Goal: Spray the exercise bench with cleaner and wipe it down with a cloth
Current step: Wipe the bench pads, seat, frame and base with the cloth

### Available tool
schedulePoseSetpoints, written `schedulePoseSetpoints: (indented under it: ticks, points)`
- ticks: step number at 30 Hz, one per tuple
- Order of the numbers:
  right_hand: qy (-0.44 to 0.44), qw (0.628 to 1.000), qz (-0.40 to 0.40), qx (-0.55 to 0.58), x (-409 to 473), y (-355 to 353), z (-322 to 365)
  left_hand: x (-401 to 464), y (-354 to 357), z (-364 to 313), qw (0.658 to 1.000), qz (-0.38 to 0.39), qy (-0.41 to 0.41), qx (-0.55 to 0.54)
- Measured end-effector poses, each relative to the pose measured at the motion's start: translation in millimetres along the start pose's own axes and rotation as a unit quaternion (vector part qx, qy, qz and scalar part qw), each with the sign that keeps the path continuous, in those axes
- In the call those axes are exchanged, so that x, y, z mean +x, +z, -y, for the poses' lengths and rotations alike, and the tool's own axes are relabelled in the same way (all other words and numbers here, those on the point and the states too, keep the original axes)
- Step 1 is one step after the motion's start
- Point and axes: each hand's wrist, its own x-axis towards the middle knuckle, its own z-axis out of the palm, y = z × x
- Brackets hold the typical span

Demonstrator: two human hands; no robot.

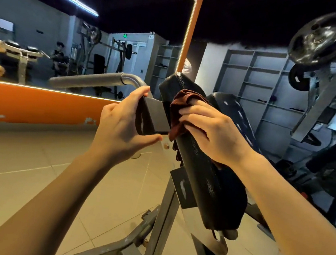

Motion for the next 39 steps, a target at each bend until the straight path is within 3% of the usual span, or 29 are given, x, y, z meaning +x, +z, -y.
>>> schedulePoseSetpoints:
  ticks: [7, 12, 17, 20, 27, 30, 34, 37, 39]
  points:
    - [-0.032, 0.998, 0.057, 0.018, -90.0, -4.5, 21.9, -1.2, -3.2, 1.7, 1.0, -0.003, -0.011, -0.012]
    - [-0.098, 0.994, 0.038, -0.039, -61.6, -5.2, 8.6, -3.2, 0.4, -0.1, 1.0, 0.001, -0.008, -0.03]
    - [-0.037, 0.998, -0.052, -0.002, 23.9, 2.2, -9.8, -2.7, 0.8, 3.1, 1.0, 0.006, 0.003, -0.016]
    - [0.024, 0.993, -0.107, 0.051, 30.6, 14.6, -13.9, -4.3, 1.6, 3.6, 1.0, 0.004, -0.007, -0.018]
    - [0.008, 0.991, -0.053, 0.12, -52.8, 13.6, 8.9, -2.6, -1.7, 4.8, 1.0, 0.023, -0.01, -0.015]
    - [0.031, 0.986, -0.065, 0.151, -95.4, 18.5, 21.5, -6.9, -1.1, -2.9, 0.999, 0.02, -0.028, -0.012]
    - [0.12, 0.955, -0.153, 0.223, -105.1, 22.9, 25.6, -41.0, 18.0, -23.6, 0.995, -0.083, 0.027, 0.056]
    - [0.33, 0.873, -0.2, 0.299, -89.1, 16.0, 21.5, -77.6, 43.4, -44.1, 0.996, -0.072, 0.04, -0.027]
    - [0.451, 0.816, -0.153, 0.327, -91.0, 14.6, 15.9, -95.5, 57.1, -51.6, 0.997, -0.022, -0.012, -0.068]
